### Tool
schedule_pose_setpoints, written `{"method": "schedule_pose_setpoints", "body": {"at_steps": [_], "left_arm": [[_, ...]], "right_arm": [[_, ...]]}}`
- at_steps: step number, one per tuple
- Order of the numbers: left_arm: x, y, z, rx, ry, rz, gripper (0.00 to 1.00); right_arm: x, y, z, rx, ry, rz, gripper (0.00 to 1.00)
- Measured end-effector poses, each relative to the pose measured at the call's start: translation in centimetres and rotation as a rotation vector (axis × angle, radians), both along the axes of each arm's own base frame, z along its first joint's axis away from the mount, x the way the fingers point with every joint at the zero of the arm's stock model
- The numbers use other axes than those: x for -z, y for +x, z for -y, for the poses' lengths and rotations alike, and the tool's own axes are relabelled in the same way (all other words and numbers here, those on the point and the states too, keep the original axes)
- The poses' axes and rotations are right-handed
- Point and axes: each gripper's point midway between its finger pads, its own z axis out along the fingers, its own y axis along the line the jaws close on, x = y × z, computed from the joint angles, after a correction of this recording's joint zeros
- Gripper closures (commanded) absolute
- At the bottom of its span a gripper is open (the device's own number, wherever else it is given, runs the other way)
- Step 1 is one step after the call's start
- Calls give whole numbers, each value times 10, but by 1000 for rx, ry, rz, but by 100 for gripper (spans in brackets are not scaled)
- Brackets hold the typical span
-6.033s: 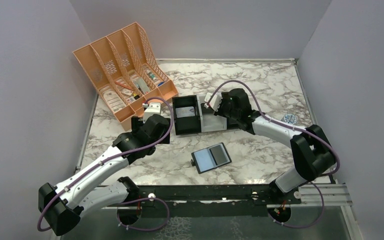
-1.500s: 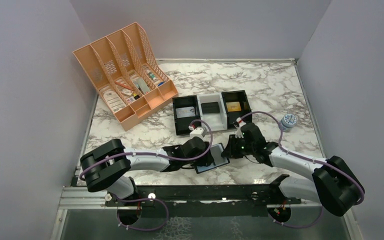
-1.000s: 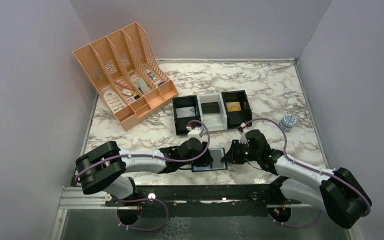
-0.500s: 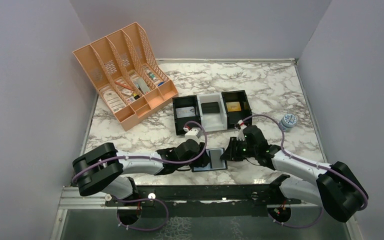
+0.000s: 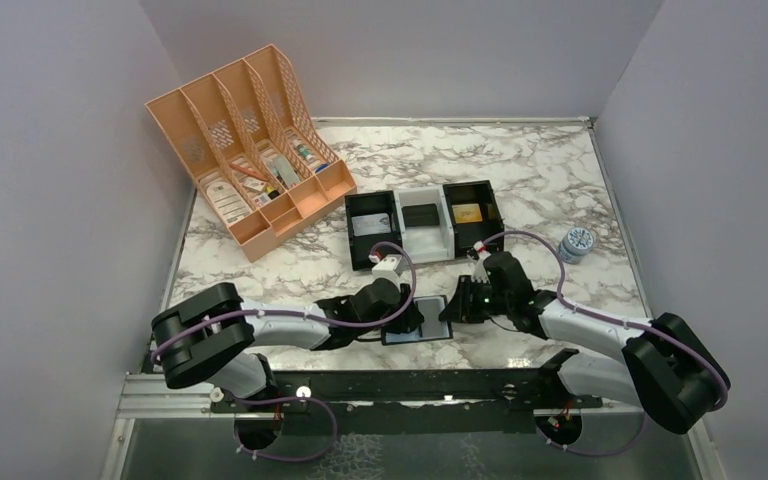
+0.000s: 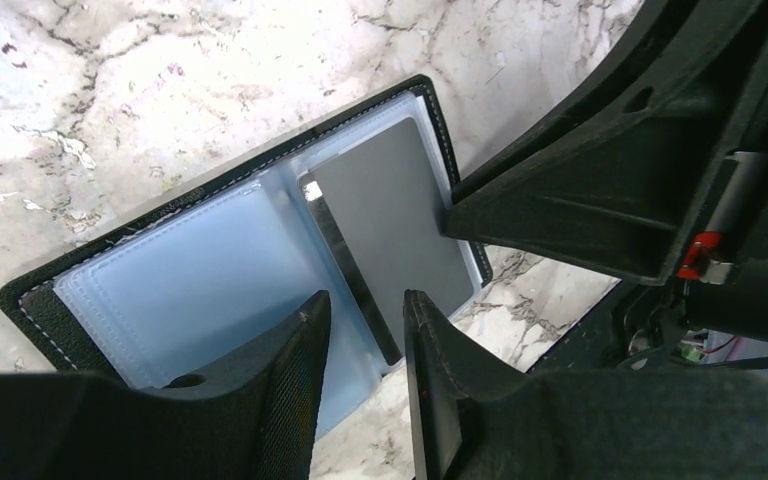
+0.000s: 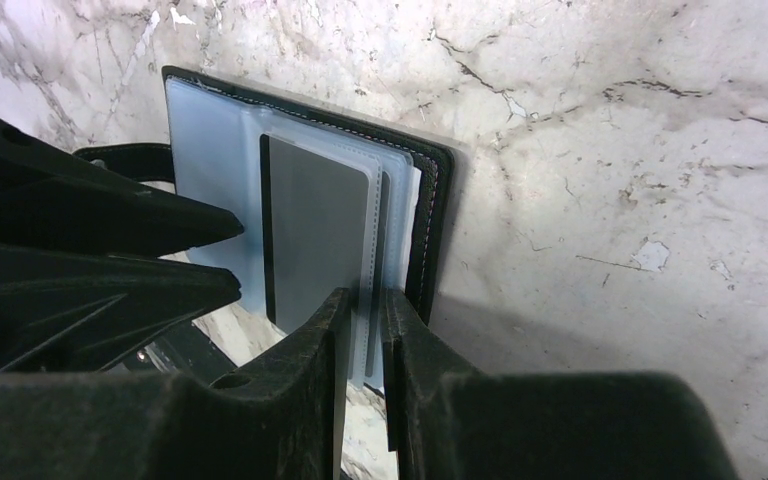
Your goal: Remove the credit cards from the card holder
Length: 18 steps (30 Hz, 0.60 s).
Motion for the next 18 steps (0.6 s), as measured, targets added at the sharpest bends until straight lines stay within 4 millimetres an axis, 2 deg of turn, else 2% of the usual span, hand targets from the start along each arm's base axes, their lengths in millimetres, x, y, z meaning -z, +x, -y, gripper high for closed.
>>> {"method": "schedule_pose_setpoints", "body": {"at_steps": [8, 18], "left_arm": [[11, -1, 1, -19, 5, -34, 69], [14, -1, 4, -36, -9, -60, 74]], "right_arm": [[-1, -1, 1, -1, -2, 2, 82], [-28, 7, -5, -32, 29, 79, 81]]}}
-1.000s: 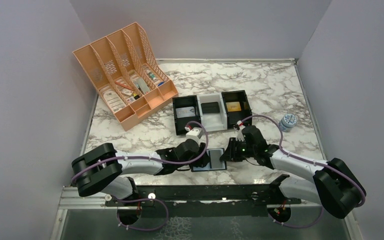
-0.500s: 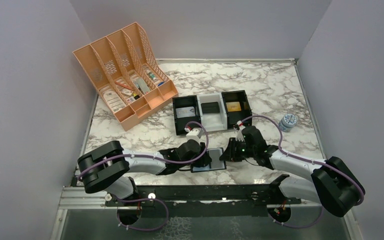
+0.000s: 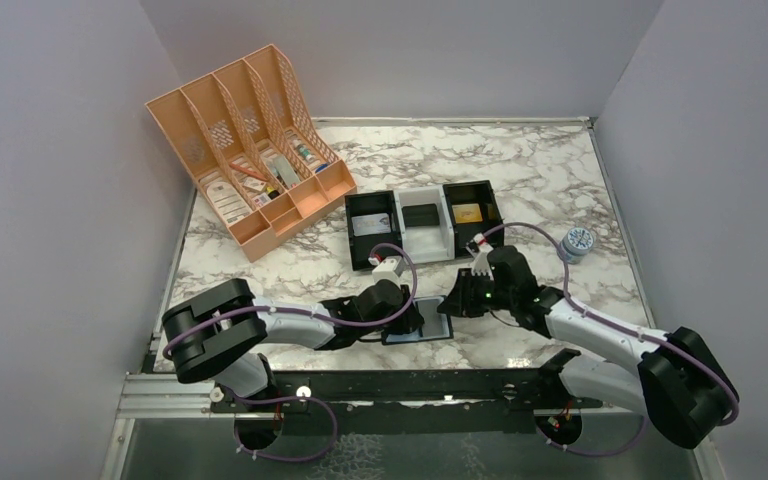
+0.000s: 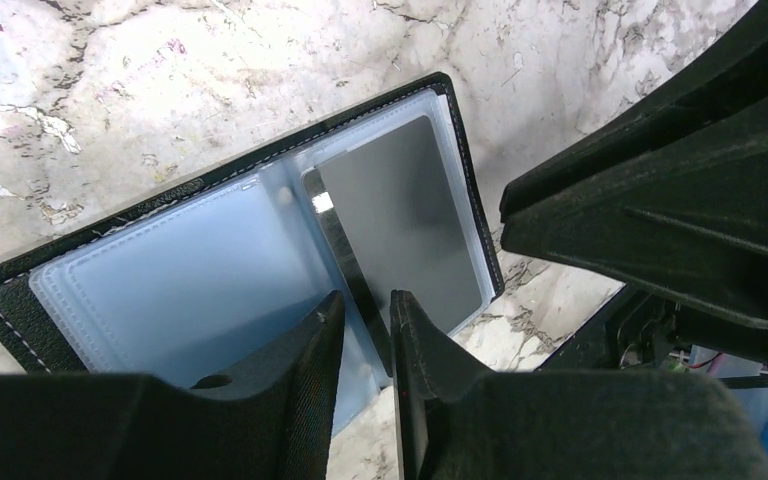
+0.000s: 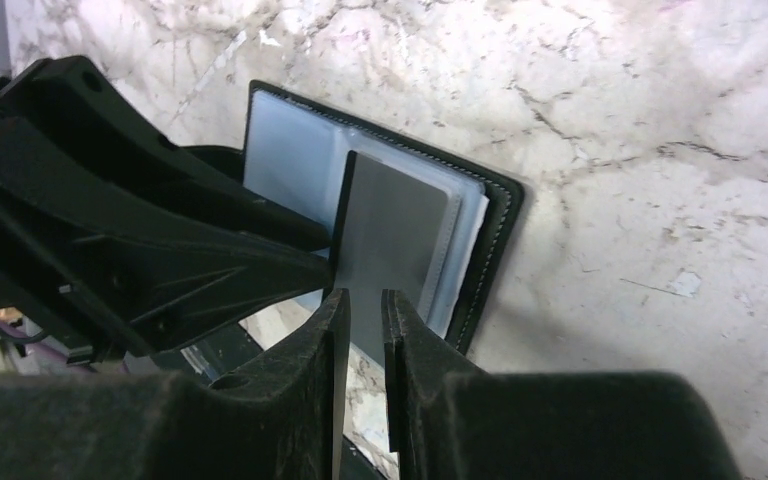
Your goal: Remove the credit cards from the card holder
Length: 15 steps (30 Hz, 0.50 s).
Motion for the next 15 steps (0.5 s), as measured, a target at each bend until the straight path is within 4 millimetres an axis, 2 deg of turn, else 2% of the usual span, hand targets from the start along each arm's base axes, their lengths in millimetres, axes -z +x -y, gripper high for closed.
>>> {"method": "schedule_pose_setpoints", "body": {"at_steps": [4, 10, 15], "left_arm": [[0, 0, 0, -5, -3, -5, 74], [0, 0, 1, -8, -6, -9, 75], [2, 0, 1, -13, -7, -15, 79]], "right_arm": [[0, -5, -6, -41, 28, -17, 81], [22, -11, -6, -53, -8, -100, 81], [22, -10, -8, -48, 10, -96, 81]]}}
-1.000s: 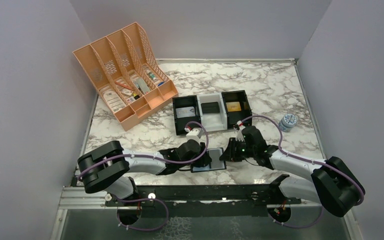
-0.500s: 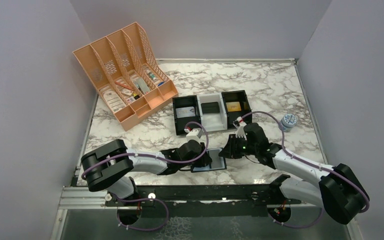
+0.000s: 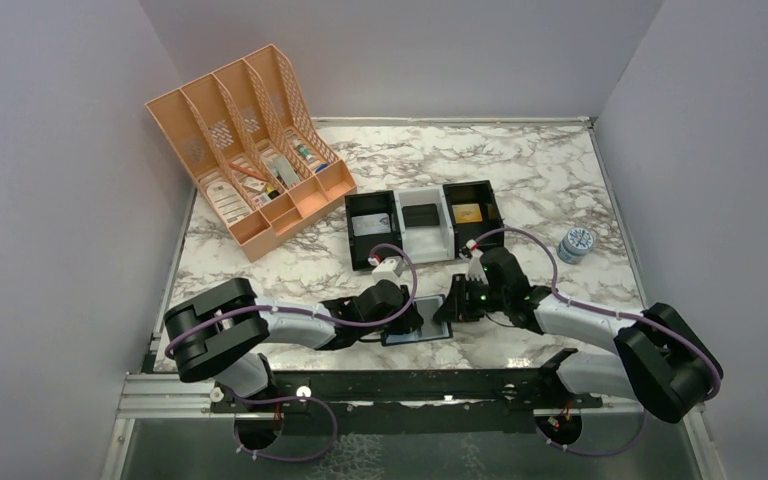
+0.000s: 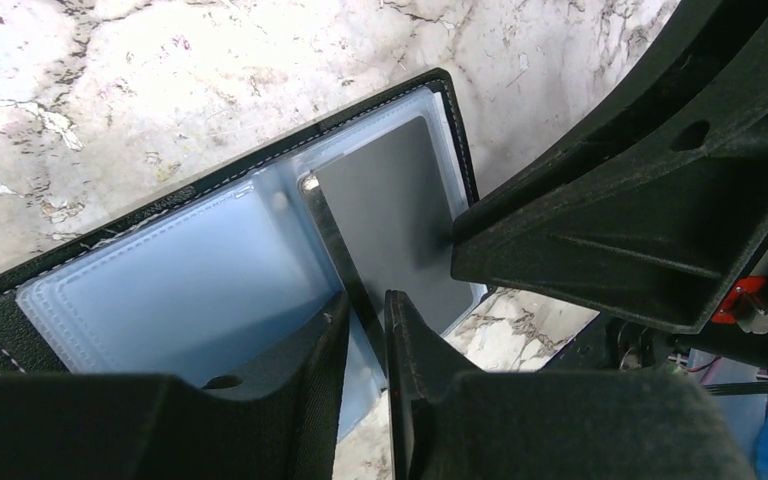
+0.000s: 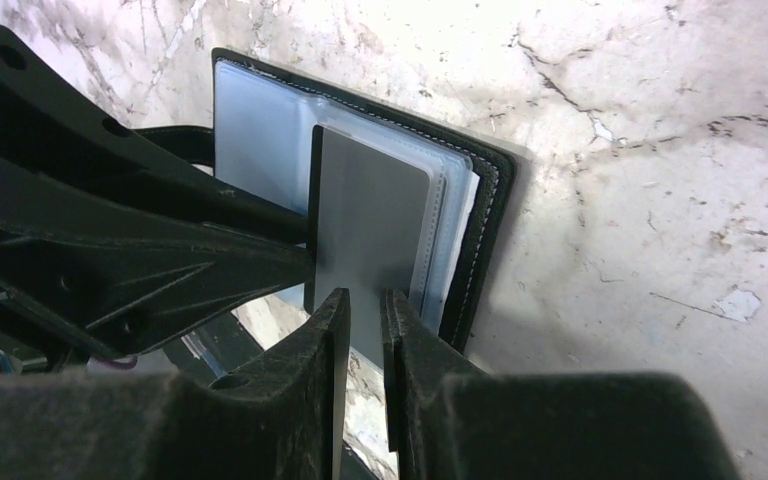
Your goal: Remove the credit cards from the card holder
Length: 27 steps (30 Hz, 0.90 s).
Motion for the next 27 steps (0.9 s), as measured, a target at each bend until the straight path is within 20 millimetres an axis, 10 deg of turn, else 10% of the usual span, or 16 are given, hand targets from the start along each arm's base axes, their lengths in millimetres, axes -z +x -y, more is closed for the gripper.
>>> {"method": "schedule_pose_setpoints", "body": {"at_steps": [15, 24, 27], "left_arm": [[4, -3, -4, -31, -33, -26, 100], [0, -6, -15, -44, -54, -14, 100], [0, -7, -18, -44, -53, -11, 82]], "right_arm": [[1, -1, -3, 2, 32, -6, 81], [1, -1, -1, 12, 20, -5, 81], [1, -2, -1, 12, 19, -6, 81]]}}
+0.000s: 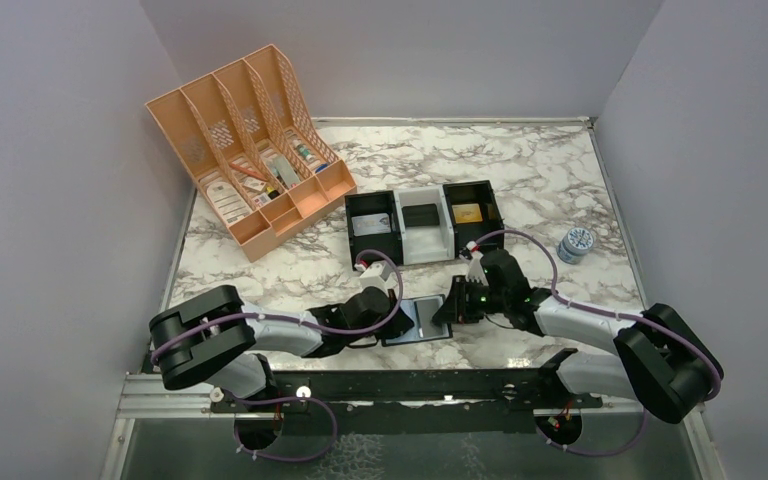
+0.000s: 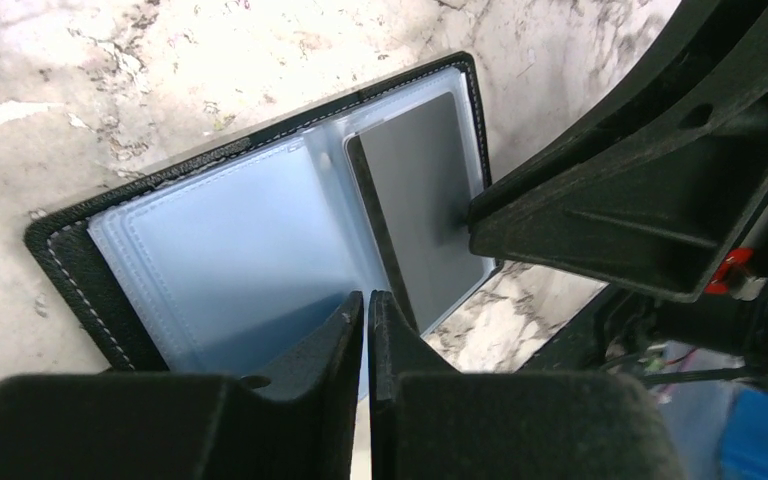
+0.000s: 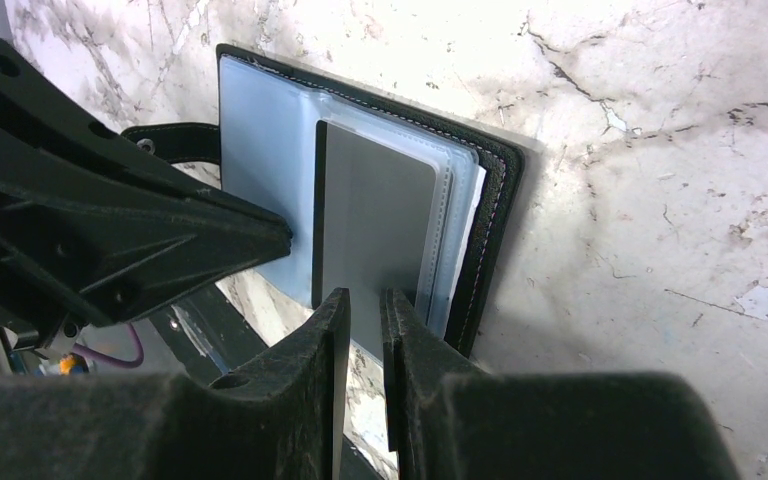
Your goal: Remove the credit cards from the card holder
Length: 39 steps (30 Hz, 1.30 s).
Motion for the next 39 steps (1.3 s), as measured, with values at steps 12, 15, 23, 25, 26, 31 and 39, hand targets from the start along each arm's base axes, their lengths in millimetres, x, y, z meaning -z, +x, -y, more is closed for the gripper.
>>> {"method": "schedule_pose_setpoints", "body": {"at_steps": [12, 15, 23, 25, 26, 31, 39], "left_arm": [[0, 6, 16, -2, -11, -9, 67], [0, 8, 19, -12, -24, -18, 74], [6, 9, 23, -32, -40, -41, 99], [6, 8, 22, -38, -44, -45, 100], [6, 8, 21, -39, -45, -45, 100], [4, 4, 12, -44, -54, -44, 100], [3, 2, 6, -45, -56, -40, 91]], "right_arm": [[0, 0, 0, 0, 0, 0, 81], [0, 0, 0, 0, 0, 0, 81], [0, 0, 0, 0, -1, -1, 81], [1, 0, 0, 0, -2, -2, 81], [1, 0, 0, 1, -3, -2, 81], [1, 2, 1, 7, -9, 2, 80], [-1, 3, 3, 5, -30, 10, 80]]}}
